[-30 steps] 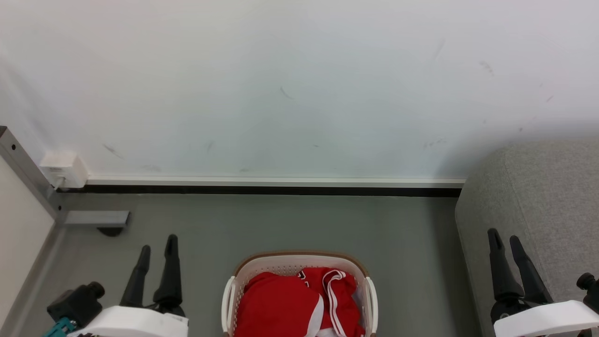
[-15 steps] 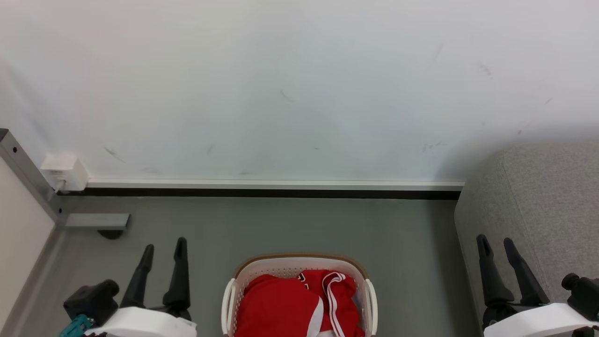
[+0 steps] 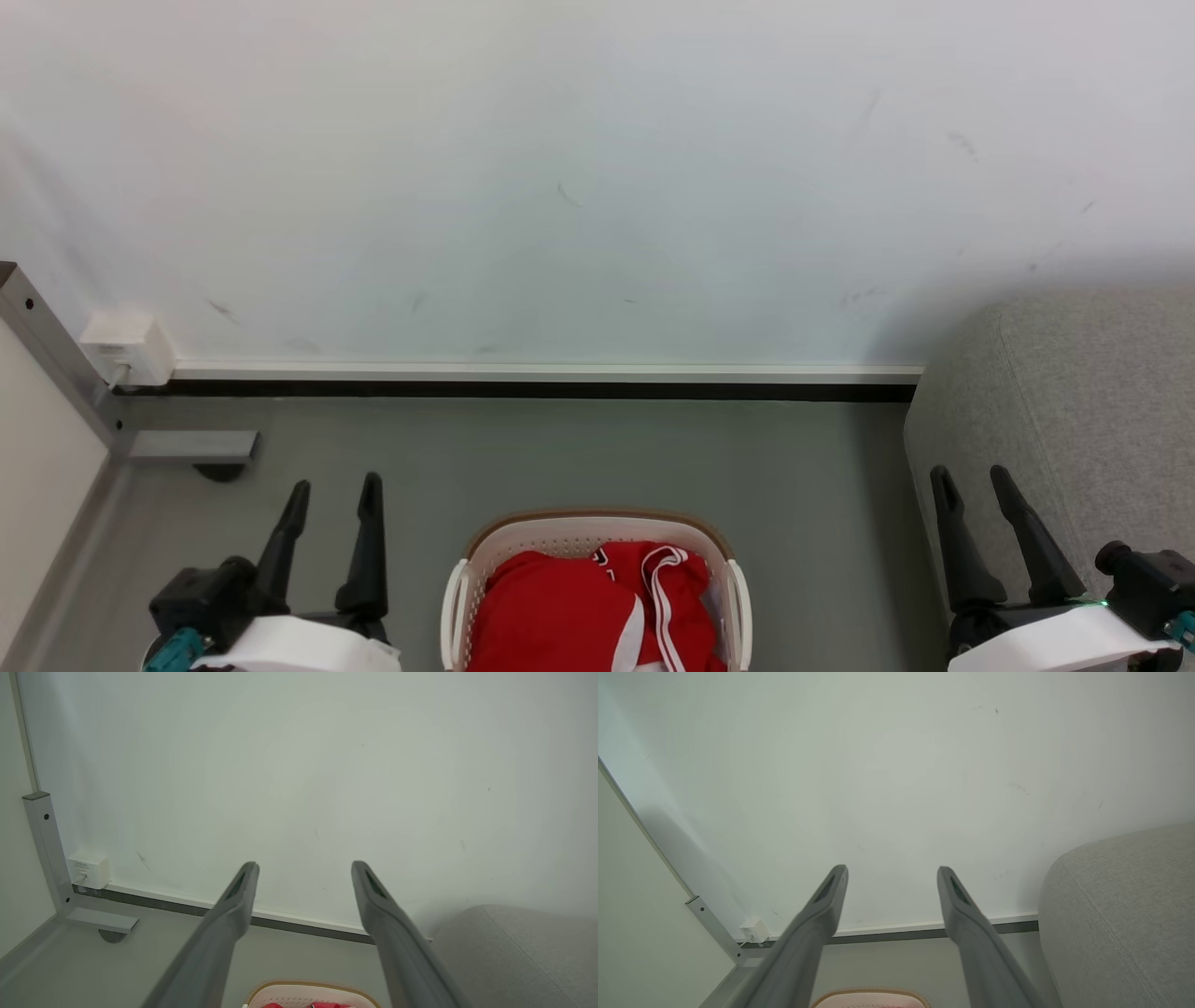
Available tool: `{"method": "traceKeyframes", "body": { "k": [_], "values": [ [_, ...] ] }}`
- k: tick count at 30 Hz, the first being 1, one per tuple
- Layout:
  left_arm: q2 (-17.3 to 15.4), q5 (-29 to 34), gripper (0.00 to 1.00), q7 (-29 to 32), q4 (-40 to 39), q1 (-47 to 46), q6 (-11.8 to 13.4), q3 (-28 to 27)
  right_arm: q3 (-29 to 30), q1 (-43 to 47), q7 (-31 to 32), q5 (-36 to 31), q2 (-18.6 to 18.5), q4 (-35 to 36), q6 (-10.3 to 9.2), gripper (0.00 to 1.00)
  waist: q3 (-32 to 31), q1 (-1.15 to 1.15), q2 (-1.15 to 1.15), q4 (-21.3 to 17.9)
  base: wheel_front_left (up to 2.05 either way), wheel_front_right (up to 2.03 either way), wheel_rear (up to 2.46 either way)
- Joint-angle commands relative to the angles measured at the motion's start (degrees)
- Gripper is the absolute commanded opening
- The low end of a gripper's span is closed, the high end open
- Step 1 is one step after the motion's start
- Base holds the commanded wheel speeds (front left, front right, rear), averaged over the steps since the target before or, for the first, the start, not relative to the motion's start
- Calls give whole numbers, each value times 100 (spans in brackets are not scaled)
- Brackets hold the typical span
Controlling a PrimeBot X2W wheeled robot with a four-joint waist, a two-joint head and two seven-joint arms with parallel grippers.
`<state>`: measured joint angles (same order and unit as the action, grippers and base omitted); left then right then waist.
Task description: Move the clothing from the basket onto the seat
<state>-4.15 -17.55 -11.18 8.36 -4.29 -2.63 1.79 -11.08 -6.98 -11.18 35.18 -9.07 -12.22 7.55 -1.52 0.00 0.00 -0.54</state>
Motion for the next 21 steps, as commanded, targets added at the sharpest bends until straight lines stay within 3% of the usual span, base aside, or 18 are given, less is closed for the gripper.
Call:
{"method": "traceKeyframes", "body": {
  "k": [1, 21],
  "values": [
    [-48, 198, 100, -47, -62, -33, 15, -10, -25, -106, -46, -121, -61, -1, -9, 100, -4, 0, 0, -2, 0, 0, 0],
    [-43, 1094, 100, -284, -7, -38, -4, 31, -136, -148, -276, -855, -79, -113, -11, 100, -23, 0, 0, -18, 0, 0, 0]
  ]
}}
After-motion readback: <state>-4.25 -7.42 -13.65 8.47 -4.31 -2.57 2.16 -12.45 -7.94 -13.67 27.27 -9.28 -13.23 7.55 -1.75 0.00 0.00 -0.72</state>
